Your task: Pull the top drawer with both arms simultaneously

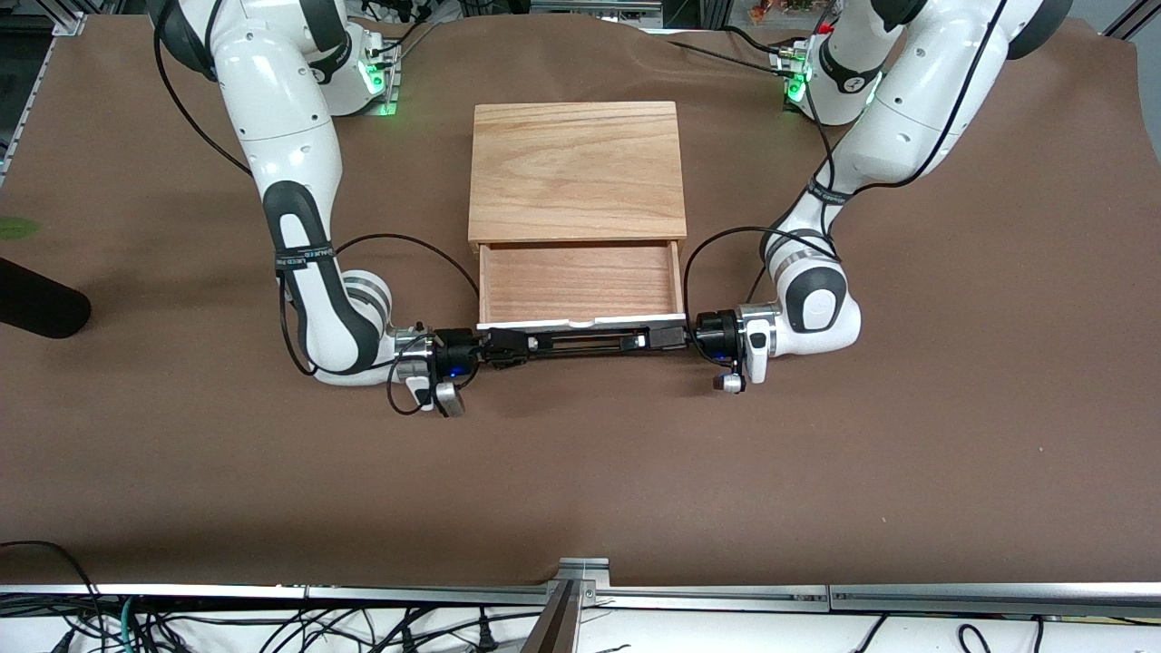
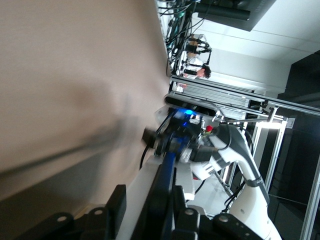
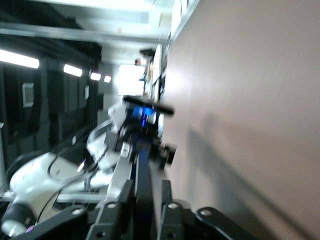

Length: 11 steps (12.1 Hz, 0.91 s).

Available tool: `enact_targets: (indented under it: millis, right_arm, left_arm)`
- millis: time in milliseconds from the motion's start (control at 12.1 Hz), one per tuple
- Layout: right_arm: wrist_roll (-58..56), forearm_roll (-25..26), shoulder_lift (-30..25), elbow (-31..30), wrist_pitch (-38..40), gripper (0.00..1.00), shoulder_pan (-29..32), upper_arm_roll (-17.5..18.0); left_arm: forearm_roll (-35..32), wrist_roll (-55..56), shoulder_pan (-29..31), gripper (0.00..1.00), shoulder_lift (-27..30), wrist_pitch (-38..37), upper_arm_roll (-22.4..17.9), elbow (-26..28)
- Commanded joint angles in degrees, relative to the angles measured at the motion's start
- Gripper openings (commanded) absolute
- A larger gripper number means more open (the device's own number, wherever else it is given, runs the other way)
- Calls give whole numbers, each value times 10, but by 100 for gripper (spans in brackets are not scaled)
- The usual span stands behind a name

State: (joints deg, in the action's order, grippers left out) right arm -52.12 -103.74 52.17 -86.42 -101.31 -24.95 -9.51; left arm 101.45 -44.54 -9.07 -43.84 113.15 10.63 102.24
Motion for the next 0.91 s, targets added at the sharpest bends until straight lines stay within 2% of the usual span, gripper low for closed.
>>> enact_targets:
  millis: [0, 165, 413, 578, 825]
  right_arm:
    - [1, -9, 20, 34, -19, 100, 20, -7]
    - [1, 2, 17, 34, -20, 100, 20, -17]
    - [49, 105, -5, 35, -39, 100, 7, -75]
    - [96, 226, -32, 35, -38, 100, 6, -118]
    - [192, 454, -70, 47, -38, 100, 6, -153]
  left_arm:
    - [-21, 18, -2, 100, 25, -4, 0, 31]
    - [-21, 37, 2, 100, 29, -5, 0, 33]
    - [-37, 66, 12, 100, 38, -19, -5, 31]
    - [-77, 76, 31, 100, 59, -19, -17, 34]
    - [-205, 129, 52, 100, 119, -18, -50, 35]
